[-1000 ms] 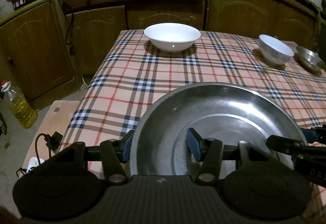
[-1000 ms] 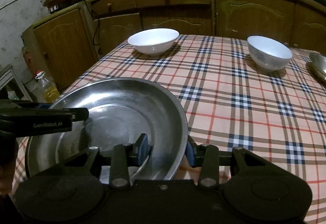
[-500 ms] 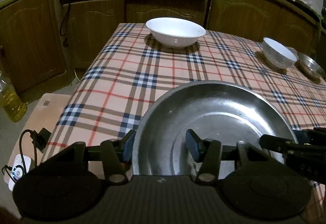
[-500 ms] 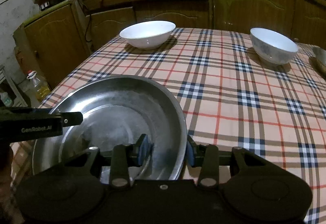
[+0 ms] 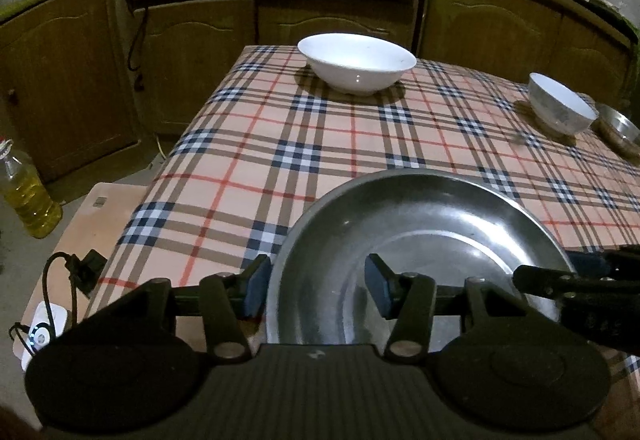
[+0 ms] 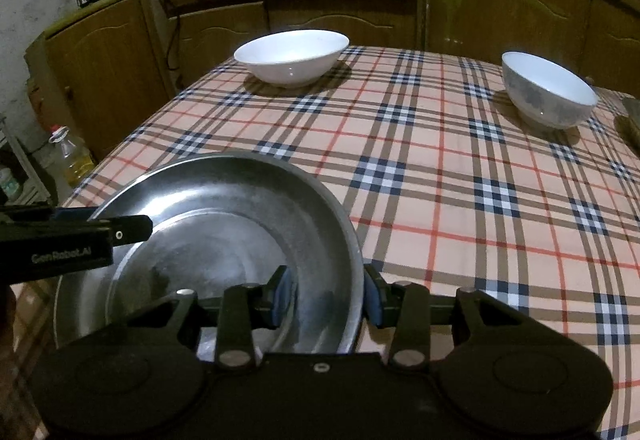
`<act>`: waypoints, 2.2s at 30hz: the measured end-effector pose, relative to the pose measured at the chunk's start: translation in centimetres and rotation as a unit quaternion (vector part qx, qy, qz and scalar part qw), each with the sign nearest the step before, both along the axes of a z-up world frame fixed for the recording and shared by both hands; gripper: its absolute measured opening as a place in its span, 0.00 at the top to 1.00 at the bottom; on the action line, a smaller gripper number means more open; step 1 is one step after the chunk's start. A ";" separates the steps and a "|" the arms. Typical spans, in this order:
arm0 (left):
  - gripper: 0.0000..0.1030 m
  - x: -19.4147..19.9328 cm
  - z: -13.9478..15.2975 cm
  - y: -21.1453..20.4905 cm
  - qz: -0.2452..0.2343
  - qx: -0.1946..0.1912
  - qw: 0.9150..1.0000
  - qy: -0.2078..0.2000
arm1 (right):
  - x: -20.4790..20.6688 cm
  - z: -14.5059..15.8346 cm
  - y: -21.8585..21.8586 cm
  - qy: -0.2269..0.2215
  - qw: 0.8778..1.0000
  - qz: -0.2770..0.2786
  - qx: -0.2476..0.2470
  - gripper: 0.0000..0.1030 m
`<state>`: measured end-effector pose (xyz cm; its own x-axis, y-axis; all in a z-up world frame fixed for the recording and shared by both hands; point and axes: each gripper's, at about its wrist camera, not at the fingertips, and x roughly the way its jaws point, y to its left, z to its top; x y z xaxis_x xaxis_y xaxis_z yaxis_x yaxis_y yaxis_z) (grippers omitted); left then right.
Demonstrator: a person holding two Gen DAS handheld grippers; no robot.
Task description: Organize plates and bowls
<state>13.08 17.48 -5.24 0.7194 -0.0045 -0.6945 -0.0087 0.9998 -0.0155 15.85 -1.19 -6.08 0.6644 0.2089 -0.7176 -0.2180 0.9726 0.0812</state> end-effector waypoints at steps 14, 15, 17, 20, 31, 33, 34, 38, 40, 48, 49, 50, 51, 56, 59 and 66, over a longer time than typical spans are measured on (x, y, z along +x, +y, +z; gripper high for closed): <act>0.26 -2.2 2.8 -2.0 0.018 0.008 1.000 -0.017 | -1.5 2.7 -3.3 -0.023 0.999 -0.028 0.004 0.22; 0.25 -2.3 3.0 -2.3 0.017 0.006 1.000 -0.019 | -1.5 2.9 -3.7 -0.020 0.999 -0.028 0.007 0.22; 0.23 -2.6 3.6 -3.1 0.012 0.004 1.000 -0.022 | -1.8 3.3 -4.4 -0.019 0.999 -0.033 0.013 0.22; 0.21 -2.9 4.5 -4.8 0.001 0.004 1.000 -0.028 | -2.4 4.0 -5.6 -0.026 0.999 -0.038 0.016 0.22; 0.20 -2.0 6.9 -12.6 -0.059 -0.008 0.997 -0.038 | -3.2 7.0 -13.4 -0.060 0.994 -0.091 0.030 0.22; 0.20 -1.6 7.2 -14.4 -0.073 -0.008 0.997 -0.039 | -3.2 7.4 -15.2 -0.061 0.993 -0.100 0.030 0.22; 0.19 -1.5 7.2 -15.2 -0.081 -0.009 0.996 -0.040 | -3.2 7.6 -16.0 -0.062 0.992 -0.104 0.029 0.22; 0.16 -0.6 7.5 -18.7 -0.108 -0.010 0.993 -0.044 | -3.0 8.5 -19.5 -0.067 0.990 -0.120 0.020 0.22; 0.15 0.0 7.5 -20.4 -0.118 -0.012 0.992 -0.046 | -2.8 9.1 -21.3 -0.070 0.989 -0.127 0.011 0.22; 0.13 2.5 7.8 -27.0 -0.157 -0.014 0.986 -0.047 | -1.3 10.2 -28.6 -0.078 0.983 -0.168 -0.011 0.21; 0.10 2.9 7.7 -27.7 -0.162 -0.017 0.985 -0.047 | -1.0 10.1 -29.5 -0.074 0.982 -0.175 -0.013 0.21; 0.09 3.2 7.6 -28.4 -0.165 -0.019 0.985 -0.046 | -0.6 9.9 -30.5 -0.072 0.981 -0.181 -0.015 0.21; 0.09 3.6 7.5 -29.2 -0.167 -0.018 0.985 -0.046 | -0.3 9.7 -31.5 -0.072 0.980 -0.186 -0.015 0.21; 0.09 5.9 7.2 -32.9 -0.171 -0.005 0.984 -0.051 | 1.8 9.0 -36.2 -0.077 0.973 -0.215 -0.009 0.21; 0.09 7.7 7.0 -34.9 -0.167 -0.008 0.984 -0.056 | 3.4 8.6 -39.2 -0.086 0.969 -0.233 0.004 0.21; 0.08 12.7 5.5 -39.1 -0.168 -0.018 0.985 -0.047 | 7.1 7.1 -45.3 -0.087 0.956 -0.274 0.049 0.21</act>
<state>25.73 -21.63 0.28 0.7350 -0.2761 -0.6194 0.3249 0.9451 -0.0357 22.94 -46.46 1.02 0.8006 -0.1441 -0.5816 0.3043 0.9340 0.1874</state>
